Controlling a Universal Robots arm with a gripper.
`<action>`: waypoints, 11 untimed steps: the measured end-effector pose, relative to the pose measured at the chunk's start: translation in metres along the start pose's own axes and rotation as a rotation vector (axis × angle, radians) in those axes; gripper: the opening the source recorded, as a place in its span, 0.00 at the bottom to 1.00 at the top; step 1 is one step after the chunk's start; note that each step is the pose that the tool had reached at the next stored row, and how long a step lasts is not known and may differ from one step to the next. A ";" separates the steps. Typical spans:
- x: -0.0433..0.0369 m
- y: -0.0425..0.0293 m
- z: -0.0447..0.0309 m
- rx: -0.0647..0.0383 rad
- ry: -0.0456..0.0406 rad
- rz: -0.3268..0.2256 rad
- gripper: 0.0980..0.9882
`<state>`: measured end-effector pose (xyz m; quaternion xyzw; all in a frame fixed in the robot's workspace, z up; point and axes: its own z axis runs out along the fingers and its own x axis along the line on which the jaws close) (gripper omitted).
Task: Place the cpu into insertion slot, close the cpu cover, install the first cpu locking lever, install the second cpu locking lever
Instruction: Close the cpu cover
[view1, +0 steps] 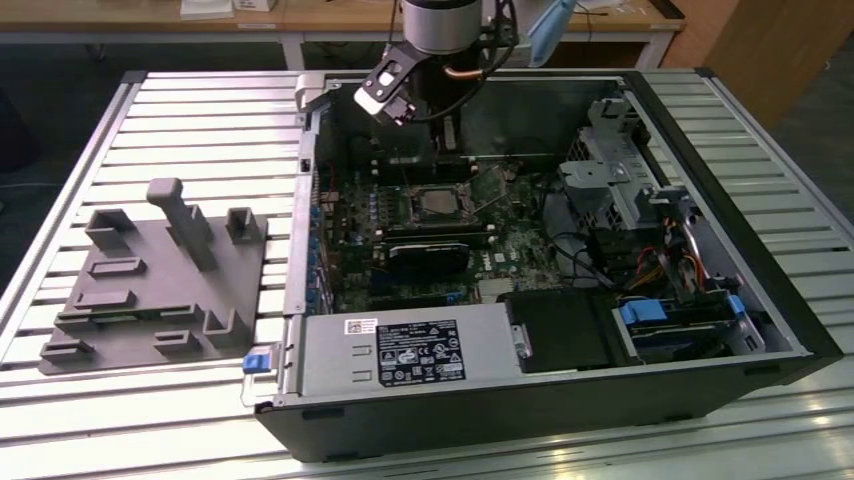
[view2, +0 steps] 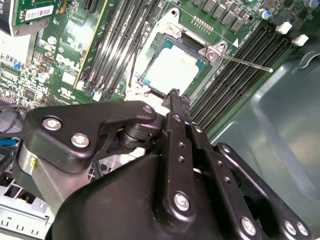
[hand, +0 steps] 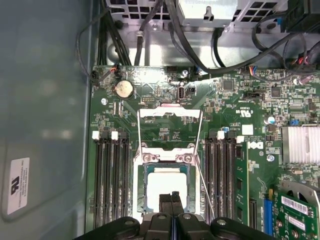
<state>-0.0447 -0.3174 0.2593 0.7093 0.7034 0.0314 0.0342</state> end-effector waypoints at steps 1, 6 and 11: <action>0.0000 0.0000 0.0000 0.000 0.0002 0.000 0.01; 0.0000 0.0009 -0.0002 0.000 -0.0001 0.000 0.01; 0.0001 0.0071 0.0004 0.000 -0.0001 0.000 0.01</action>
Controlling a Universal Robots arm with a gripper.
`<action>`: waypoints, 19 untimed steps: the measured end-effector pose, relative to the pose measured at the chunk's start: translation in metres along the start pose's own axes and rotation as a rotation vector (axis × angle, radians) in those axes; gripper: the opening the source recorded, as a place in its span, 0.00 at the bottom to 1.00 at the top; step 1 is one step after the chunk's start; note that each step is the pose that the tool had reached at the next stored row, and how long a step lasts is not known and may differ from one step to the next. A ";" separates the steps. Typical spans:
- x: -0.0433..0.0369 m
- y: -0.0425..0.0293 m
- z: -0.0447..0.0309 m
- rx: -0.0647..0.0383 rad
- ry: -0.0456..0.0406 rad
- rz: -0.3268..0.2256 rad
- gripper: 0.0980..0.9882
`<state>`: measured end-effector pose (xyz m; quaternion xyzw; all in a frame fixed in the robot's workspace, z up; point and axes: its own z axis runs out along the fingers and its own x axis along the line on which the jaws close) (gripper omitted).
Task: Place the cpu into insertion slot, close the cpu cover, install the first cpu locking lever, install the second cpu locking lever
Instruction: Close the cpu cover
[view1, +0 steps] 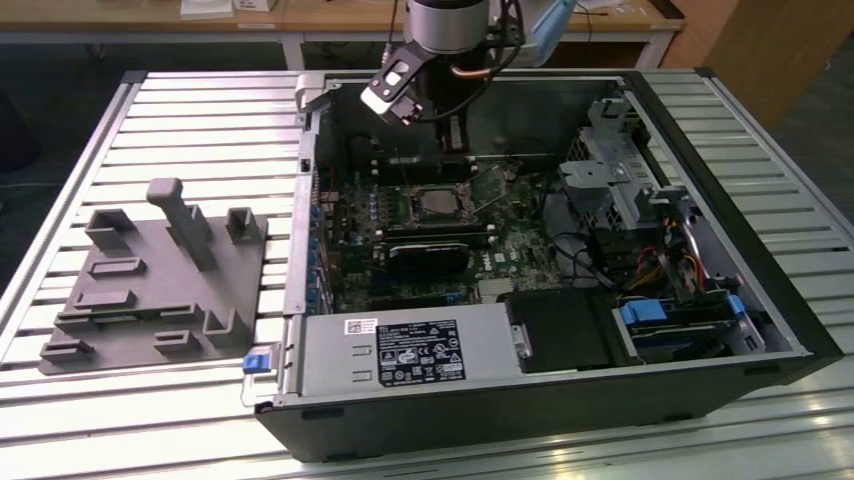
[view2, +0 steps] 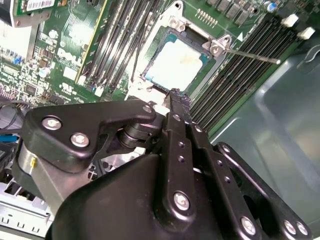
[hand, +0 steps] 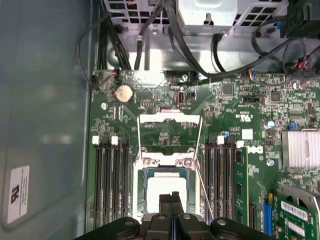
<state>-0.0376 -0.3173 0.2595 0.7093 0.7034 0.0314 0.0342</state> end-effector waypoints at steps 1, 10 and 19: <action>0.0000 0.0015 0.0001 0.000 0.0000 0.000 0.01; 0.0001 0.0158 0.0015 0.000 0.0000 0.000 0.01; 0.0003 0.0318 0.0030 0.000 0.0000 0.000 0.01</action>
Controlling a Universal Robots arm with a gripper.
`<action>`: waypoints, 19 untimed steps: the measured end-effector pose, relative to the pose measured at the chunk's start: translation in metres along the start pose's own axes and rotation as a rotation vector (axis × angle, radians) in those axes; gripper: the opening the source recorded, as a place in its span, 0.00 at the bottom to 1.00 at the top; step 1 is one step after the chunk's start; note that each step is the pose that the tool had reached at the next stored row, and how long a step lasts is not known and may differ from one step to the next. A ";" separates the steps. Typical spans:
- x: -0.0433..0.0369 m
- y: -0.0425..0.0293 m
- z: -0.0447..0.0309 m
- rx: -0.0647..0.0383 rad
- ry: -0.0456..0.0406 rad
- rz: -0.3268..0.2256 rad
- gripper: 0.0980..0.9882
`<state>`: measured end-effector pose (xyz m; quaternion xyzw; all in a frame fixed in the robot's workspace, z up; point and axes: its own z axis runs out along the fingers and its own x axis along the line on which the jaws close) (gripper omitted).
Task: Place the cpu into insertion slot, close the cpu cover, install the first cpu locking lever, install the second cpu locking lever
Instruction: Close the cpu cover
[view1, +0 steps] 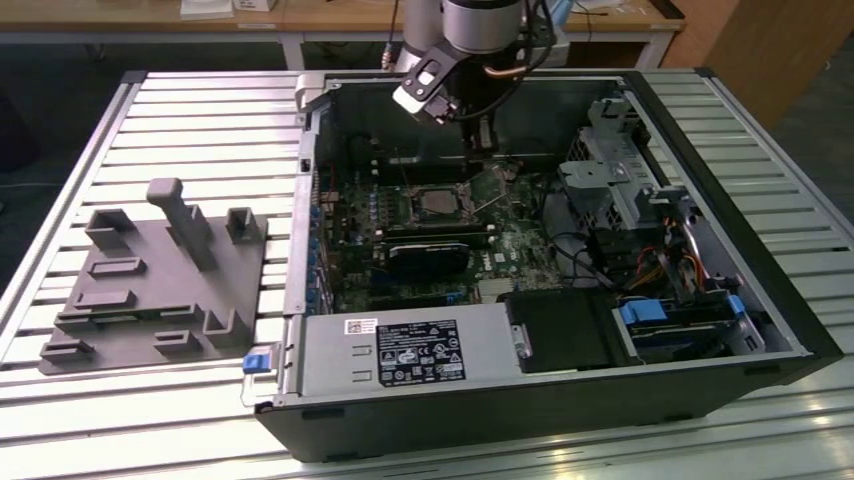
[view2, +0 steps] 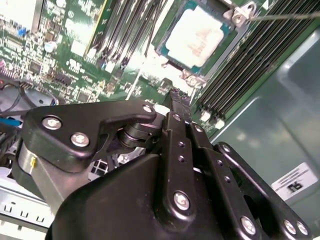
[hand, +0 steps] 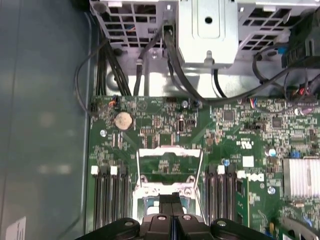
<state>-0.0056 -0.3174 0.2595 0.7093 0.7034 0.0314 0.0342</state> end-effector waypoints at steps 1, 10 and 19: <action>0.0000 0.0022 0.0002 0.000 0.0000 0.000 0.01; 0.0003 0.0284 0.0027 0.000 0.0000 0.000 0.01; 0.0006 0.0615 0.0064 0.010 -0.0001 0.000 0.01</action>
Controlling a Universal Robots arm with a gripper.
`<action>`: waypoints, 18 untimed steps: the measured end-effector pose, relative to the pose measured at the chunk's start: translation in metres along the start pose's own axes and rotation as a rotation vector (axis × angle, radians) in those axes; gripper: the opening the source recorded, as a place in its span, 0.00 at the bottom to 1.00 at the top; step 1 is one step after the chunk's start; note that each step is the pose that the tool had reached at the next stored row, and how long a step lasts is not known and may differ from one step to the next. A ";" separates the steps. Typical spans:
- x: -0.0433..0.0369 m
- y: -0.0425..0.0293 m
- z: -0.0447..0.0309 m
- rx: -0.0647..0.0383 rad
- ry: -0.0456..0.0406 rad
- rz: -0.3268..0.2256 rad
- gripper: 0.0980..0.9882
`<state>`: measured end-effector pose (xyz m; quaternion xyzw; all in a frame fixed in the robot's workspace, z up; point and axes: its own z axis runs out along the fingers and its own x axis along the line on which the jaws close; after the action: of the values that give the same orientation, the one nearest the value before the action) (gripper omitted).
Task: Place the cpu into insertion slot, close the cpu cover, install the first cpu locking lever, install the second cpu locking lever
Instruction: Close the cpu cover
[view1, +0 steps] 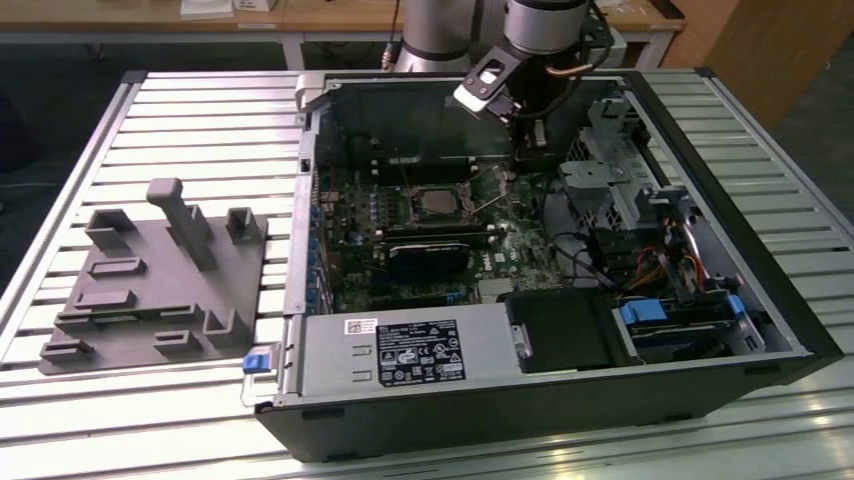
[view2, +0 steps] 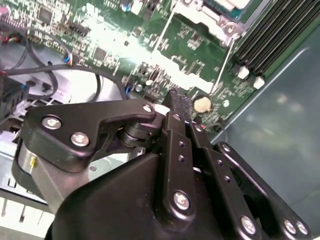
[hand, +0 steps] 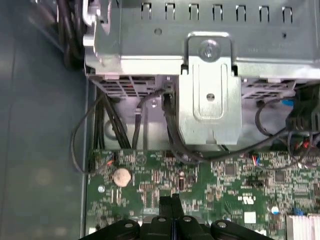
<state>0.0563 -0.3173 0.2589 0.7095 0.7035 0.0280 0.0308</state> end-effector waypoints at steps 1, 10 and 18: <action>0.0000 0.0012 0.0008 0.002 0.0000 0.000 0.01; 0.0001 0.0066 0.0166 0.027 -0.0002 0.000 0.01; 0.0002 0.0066 0.0289 0.048 -0.0003 0.000 0.01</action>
<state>0.0652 -0.3173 0.2306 0.7099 0.7041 0.0109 0.0138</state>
